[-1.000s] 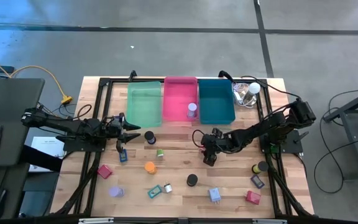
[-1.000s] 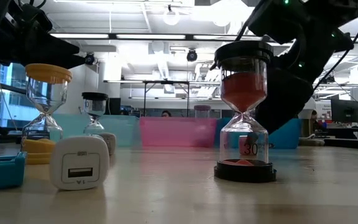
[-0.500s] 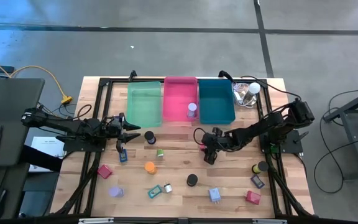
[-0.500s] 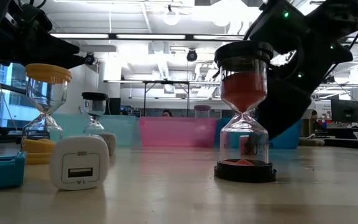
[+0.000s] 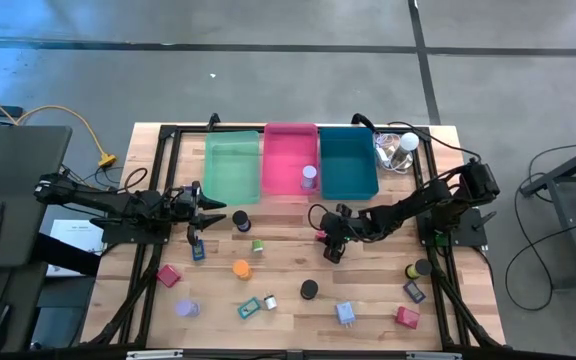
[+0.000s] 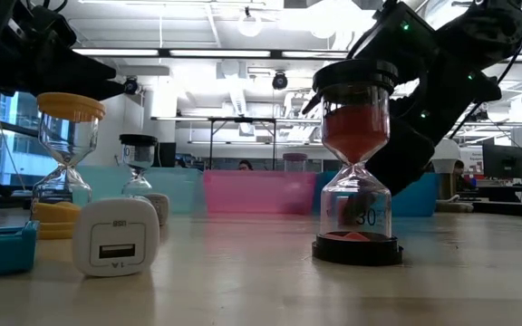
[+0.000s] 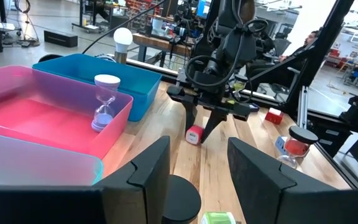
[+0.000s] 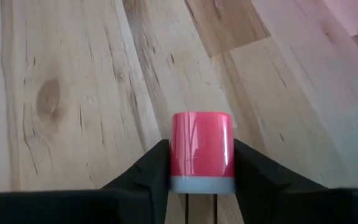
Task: Pick & Place Office items
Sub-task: Put the pink charger adapter into the blue bin
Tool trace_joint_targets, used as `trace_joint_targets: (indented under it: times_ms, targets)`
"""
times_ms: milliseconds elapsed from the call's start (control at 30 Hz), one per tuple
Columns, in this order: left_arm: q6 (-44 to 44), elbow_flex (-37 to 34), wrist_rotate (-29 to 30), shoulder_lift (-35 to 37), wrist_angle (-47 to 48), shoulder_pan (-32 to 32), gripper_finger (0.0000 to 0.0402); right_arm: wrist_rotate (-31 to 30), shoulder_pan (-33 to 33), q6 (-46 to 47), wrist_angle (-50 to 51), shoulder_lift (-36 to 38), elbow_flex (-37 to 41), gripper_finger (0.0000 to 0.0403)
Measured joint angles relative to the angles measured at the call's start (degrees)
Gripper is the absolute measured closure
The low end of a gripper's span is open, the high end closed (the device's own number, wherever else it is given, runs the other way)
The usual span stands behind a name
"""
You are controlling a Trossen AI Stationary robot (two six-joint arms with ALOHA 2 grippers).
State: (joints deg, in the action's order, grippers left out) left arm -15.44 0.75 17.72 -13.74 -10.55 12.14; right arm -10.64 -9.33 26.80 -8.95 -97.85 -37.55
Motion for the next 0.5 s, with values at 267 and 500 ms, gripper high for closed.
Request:
trace_joint_targets:
  times_ms: [267,500]
  targets:
    - [0.0,0.0,0.0,0.0,0.0,0.0,0.0246,1.4,0.0,1.9,5.2,4.3,0.2,0.0278]
    - [0.0,0.0,-0.2,-0.2,0.2,0.0,0.0246,0.3,0.0,1.3,16.5,11.5,-2.8,0.0278]
